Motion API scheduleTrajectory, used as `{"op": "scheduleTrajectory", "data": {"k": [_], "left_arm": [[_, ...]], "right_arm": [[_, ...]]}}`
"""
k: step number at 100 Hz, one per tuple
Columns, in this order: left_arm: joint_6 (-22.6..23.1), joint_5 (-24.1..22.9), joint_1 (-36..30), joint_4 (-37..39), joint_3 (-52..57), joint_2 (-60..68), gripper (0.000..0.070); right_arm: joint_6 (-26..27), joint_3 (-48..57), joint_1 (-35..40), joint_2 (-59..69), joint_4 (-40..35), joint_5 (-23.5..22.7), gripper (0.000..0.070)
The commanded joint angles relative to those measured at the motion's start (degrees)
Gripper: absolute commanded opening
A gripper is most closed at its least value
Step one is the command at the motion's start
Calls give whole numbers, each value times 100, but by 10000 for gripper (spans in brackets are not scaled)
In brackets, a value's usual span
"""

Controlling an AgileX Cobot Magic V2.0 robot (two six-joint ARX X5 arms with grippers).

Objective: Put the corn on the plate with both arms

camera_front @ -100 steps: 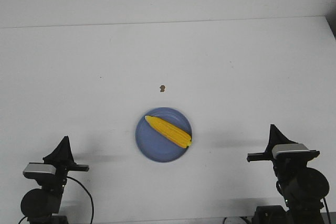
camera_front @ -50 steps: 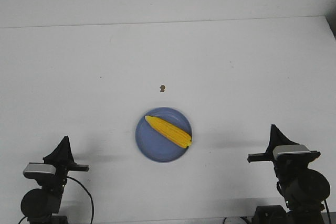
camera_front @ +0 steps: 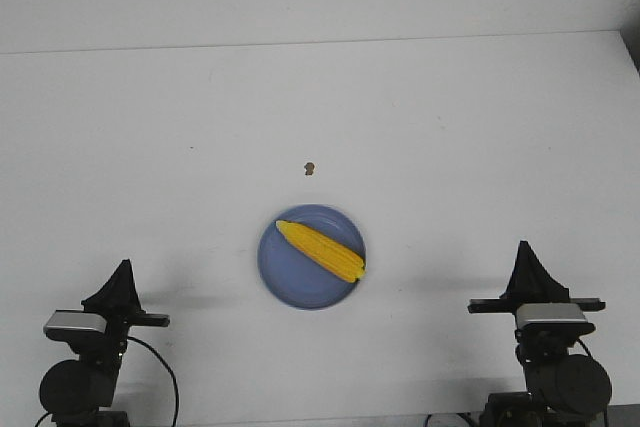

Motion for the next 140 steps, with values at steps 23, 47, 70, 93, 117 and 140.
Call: {"op": "scheduleTrajectory", "data": {"k": [23,47,70,93,117,140], "left_arm": [[-39,-13,11,61,-116,-11,15],[-39,-13,11,61,-116,-11,15],[-37,-13,9,59,-116,-11,15],[-37,-13,11,59,-116,-11,15],[-37,-13,9,59,-116,-11,15],[-39,-13,11,61,-116,-11,15]], "right_arm": [[568,-1078,13,11,903,-31,2],[573,-1467,13,11,1530,-17,2],[420,-1467,13,11,1744,-24,2],[420,-1467,13,11,1768,-22,2],[420,-1467,13,11,1768,-17,2],[420,-1467,9,11,1768,-17,2]]}}
